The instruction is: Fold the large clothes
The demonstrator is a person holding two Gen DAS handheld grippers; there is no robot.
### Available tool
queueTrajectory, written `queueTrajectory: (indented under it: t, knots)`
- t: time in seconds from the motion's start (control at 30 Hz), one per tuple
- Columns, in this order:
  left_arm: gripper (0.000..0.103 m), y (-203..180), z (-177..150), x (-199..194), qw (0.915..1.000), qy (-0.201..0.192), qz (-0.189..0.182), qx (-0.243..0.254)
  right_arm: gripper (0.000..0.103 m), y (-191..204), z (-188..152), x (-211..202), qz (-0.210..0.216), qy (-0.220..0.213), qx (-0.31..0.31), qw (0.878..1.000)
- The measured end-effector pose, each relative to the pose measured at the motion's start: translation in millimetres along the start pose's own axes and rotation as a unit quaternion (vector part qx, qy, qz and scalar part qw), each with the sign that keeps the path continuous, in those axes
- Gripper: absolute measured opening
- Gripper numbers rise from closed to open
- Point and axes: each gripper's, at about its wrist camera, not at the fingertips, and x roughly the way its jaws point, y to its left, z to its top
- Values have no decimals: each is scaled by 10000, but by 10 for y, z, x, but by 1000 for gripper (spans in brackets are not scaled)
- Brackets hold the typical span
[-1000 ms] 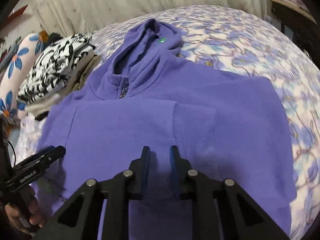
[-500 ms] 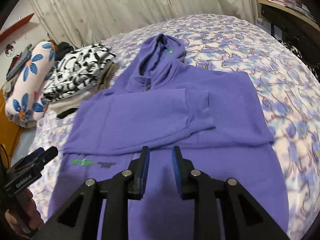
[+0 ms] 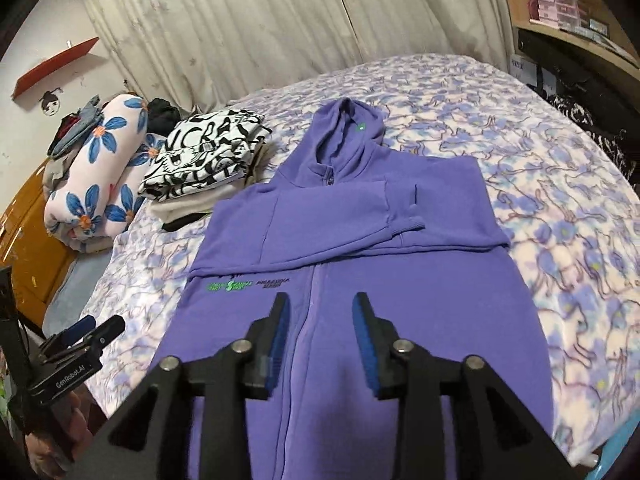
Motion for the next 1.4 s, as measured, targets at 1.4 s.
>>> queueTrajectory:
  t: [1.4]
  knots:
    - [79,654,-1255,471,9831,1308,-1112,-644,53,-1034,-1048,-287,-621,761,-212,9949]
